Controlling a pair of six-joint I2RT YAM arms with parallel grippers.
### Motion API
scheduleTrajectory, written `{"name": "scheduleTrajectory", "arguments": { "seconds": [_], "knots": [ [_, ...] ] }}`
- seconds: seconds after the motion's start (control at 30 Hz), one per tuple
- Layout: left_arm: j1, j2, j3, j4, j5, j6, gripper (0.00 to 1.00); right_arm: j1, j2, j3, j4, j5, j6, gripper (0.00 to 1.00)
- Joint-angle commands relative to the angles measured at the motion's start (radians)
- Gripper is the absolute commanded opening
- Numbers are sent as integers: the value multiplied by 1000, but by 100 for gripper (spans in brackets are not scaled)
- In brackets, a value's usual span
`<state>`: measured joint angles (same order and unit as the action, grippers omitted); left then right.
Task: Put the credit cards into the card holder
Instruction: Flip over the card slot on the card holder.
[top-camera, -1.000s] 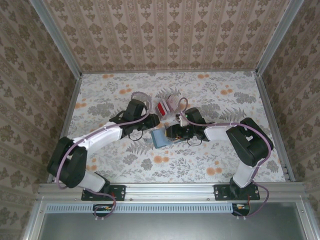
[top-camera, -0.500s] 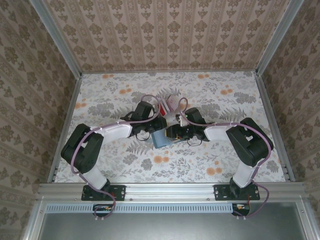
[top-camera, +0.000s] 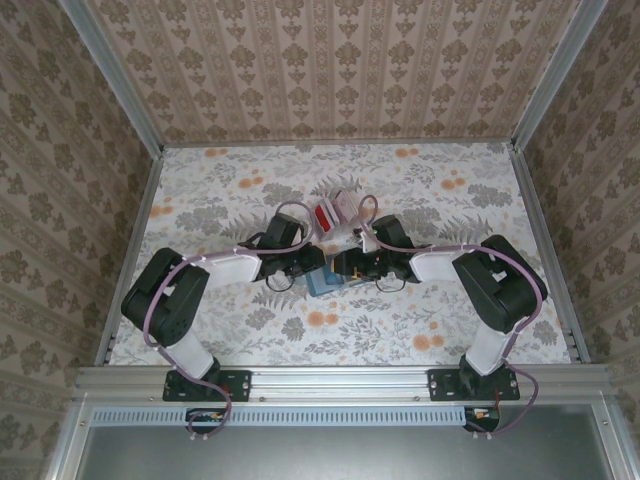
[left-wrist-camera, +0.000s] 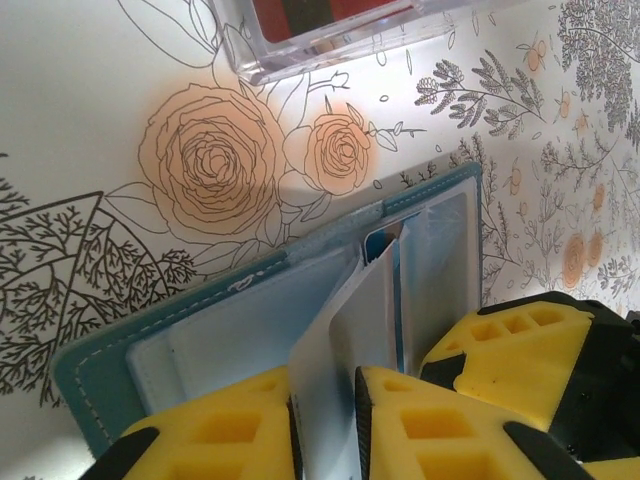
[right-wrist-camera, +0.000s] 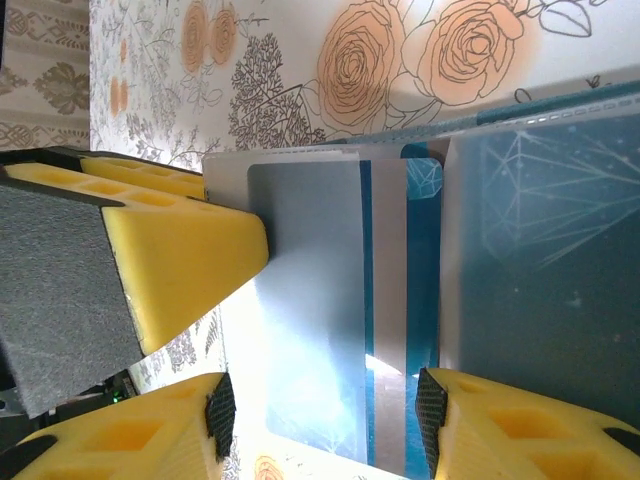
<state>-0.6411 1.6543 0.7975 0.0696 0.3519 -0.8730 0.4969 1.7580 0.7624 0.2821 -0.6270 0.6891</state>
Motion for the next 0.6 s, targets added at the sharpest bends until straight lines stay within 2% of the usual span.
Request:
{"name": "scheduleTrajectory", "arguments": {
  "seconds": [0.0,0.2,0.4,0.57],
  "knots": [
    [-10,-19,0,13,6,-18,20,-18,27,-31,-28,21,9,54],
    [-12,-5,-9,59,26,-46,19,-20,47,-18,-31,17,12,55],
    [-19,-1,44,8,24,-16,19,-21,8,-21,-43,9,18,56],
    [-19,6,48,-2,22,-12,19,-28,-81,19,-182,60,-49,55]
  ]
}}
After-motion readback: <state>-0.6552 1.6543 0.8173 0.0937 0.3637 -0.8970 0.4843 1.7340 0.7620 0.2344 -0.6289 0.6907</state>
